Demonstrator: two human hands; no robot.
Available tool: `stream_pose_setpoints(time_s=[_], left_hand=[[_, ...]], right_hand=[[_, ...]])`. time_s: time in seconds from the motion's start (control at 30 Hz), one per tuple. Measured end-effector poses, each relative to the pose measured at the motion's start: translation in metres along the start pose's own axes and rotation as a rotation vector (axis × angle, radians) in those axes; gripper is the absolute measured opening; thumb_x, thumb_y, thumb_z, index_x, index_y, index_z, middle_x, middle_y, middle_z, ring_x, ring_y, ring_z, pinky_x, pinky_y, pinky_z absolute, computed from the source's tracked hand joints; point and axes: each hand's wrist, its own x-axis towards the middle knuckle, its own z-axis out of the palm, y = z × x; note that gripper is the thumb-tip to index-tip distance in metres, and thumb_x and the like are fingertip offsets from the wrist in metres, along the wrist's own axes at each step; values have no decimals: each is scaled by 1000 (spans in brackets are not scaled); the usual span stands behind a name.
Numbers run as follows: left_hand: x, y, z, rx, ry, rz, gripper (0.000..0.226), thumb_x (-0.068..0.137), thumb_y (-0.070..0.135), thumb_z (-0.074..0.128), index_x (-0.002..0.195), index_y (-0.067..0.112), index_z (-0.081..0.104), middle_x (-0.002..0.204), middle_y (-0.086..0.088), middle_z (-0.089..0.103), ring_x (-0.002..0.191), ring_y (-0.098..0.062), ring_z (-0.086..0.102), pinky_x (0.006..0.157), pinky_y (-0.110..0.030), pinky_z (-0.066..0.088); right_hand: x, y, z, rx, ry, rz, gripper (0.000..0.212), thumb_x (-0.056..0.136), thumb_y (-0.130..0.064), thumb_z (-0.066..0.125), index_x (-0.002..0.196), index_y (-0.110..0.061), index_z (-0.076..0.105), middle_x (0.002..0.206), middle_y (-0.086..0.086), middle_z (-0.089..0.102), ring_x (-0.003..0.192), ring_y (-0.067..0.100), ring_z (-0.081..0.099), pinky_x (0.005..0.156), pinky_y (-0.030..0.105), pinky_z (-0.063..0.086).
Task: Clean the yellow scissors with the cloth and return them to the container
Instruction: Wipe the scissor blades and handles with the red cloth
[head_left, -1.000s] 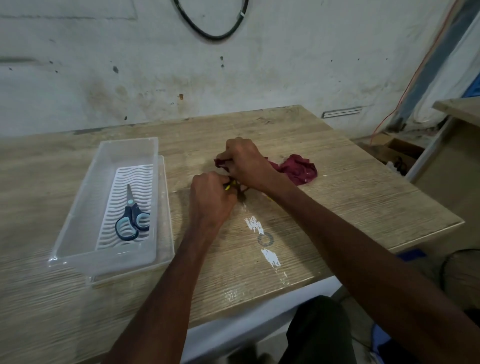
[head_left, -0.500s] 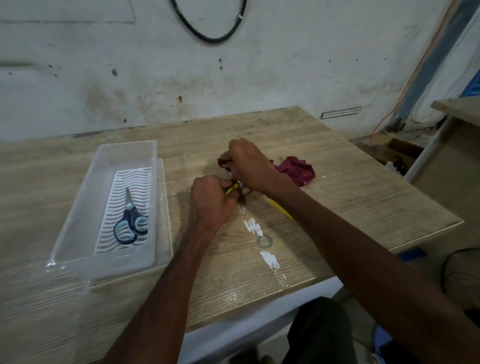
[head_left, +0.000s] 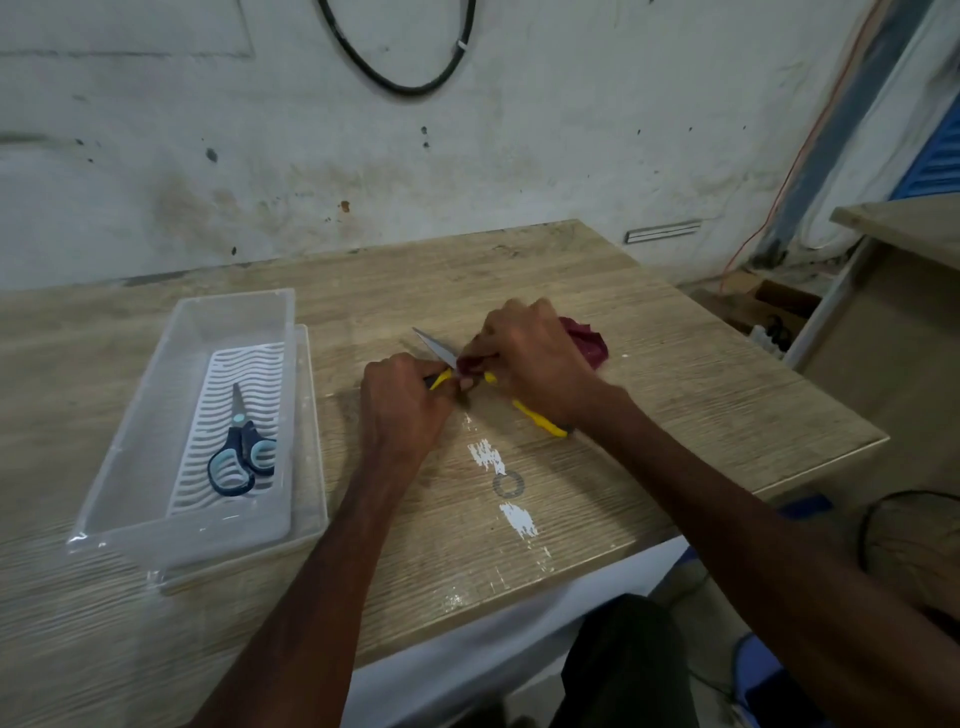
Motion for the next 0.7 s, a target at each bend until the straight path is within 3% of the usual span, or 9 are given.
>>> stream_pose_setpoints(time_s=[0.07,0.27,0.37,0.43,0.53,0.63,0.7], left_hand=[[1,-1,1,41,0,22,17,85,33,70,89,20,81,76,-7,75,68,-23,64,60,-25,26],[-1,-1,0,-51,12,49,23,82,39,75,95,21,80,76,-5,76,64,-19,64,61,-28,32],[-3,0,-2,-66,22,41,22,82,38,75,91,19,81,72,-8,75,65,-24,64,61,-30,32],[-4,-1,-3,-94,56,29,21,82,38,75,86,18,81,65,-8,72,59,-23,61,59,-30,29],[0,-3,-1,-135,97,-48,21,84,37,74,83,18,80,51,-3,59,51,-20,51,58,-30,25],[3,0,-4,-153,121,-51,26,86,37,71,77,13,76,53,-6,60,59,-29,60,63,-35,37],[5,5,-5,-307,129,-98,27,87,38,70,76,15,78,59,-6,69,61,-22,67,65,-33,49]], right_hand=[[-5,-4,1,-24,15,-74,22,82,-23,64,100,-31,73,87,0,65,91,23,53,81,40,31],[4,8,10,-127,102,59,18,83,-32,59,92,-38,74,77,-1,66,86,28,53,78,42,33],[3,25,12,-214,130,256,16,77,-32,64,89,-32,74,80,4,67,88,30,54,78,41,35],[-2,47,12,79,133,493,20,82,-28,65,99,-27,75,93,7,72,96,30,60,79,33,38],[-15,47,9,723,347,736,19,80,-22,72,98,-17,76,92,6,76,86,13,69,76,24,51],[-21,36,10,1160,399,826,16,78,-10,71,93,-10,77,81,7,74,76,22,70,75,43,60],[-19,32,8,1238,370,829,17,79,-7,71,95,-7,76,81,8,72,74,24,68,73,48,60]])
